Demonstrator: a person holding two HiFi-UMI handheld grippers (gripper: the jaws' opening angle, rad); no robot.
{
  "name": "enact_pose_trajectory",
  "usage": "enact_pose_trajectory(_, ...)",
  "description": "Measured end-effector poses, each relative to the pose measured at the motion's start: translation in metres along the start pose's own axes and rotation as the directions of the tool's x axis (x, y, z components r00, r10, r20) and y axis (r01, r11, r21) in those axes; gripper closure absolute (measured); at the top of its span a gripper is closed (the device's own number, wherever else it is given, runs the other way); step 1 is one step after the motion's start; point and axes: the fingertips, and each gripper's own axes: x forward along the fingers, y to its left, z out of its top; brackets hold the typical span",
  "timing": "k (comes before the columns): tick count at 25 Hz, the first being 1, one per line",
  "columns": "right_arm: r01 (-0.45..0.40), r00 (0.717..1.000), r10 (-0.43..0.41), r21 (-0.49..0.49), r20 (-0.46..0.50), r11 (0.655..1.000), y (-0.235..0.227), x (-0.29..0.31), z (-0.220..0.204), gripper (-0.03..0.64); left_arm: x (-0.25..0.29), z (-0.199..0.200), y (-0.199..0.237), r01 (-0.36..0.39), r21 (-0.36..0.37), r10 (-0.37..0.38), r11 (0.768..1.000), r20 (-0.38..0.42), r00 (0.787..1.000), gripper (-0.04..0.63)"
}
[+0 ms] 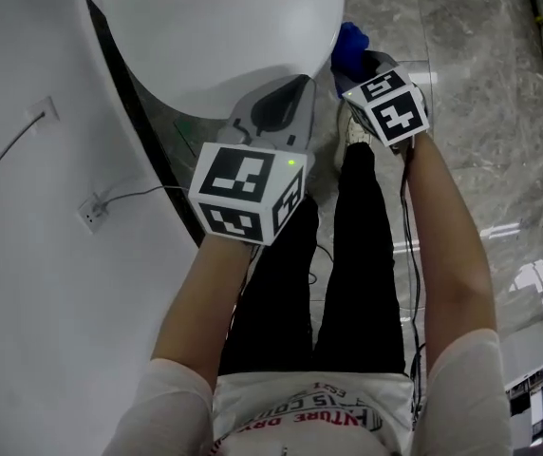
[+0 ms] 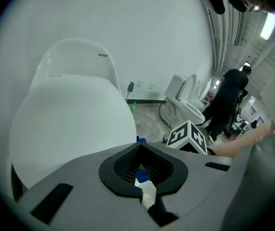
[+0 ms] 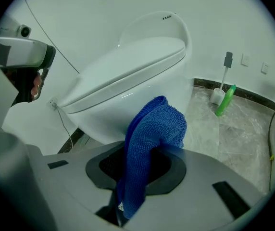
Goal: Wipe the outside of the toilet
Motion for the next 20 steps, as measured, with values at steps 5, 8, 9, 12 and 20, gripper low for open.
enact_pose_trajectory(5, 0.016, 1.000, -0.016, 0.055, 0.004, 0.998, 0.036, 0.006, -0.013, 0.540, -0.035, -0.040, 0.012, -0.007, -0.023, 0.008, 1.000, 0.007, 1.000, 0.589)
enact_pose_trajectory(8, 0.033, 0.999, -0.034, 0.096, 0.009, 0.995, 0.051, 0.010, -0.019, 0.540, -0.056, -0.067, 0.020, -0.015, -0.035, 0.015, 0.999, -0.001, 1.000, 0.589)
enact_pose_trajectory(9, 0.033, 0.999, -0.035, 0.110, 0.010, 0.993, 0.057, 0.012, -0.020, 0.540, -0.063, -0.075, 0.024, -0.020, -0.040, 0.020, 0.999, -0.005, 1.000, 0.589)
enact_pose_trajectory(12, 0.008, 1.000, -0.008, 0.130, -0.004, 0.991, 0.081, 0.020, -0.025, 0.540, -0.081, -0.098, 0.038, -0.049, -0.065, 0.048, 0.997, -0.015, 0.999, 0.589)
enact_pose_trajectory(20, -0.067, 0.996, 0.076, 0.179, -0.041, 0.982, 0.152, 0.040, -0.018, 0.540, -0.125, -0.139, 0.067, -0.119, -0.143, 0.117, 0.983, -0.018, 0.993, 0.589)
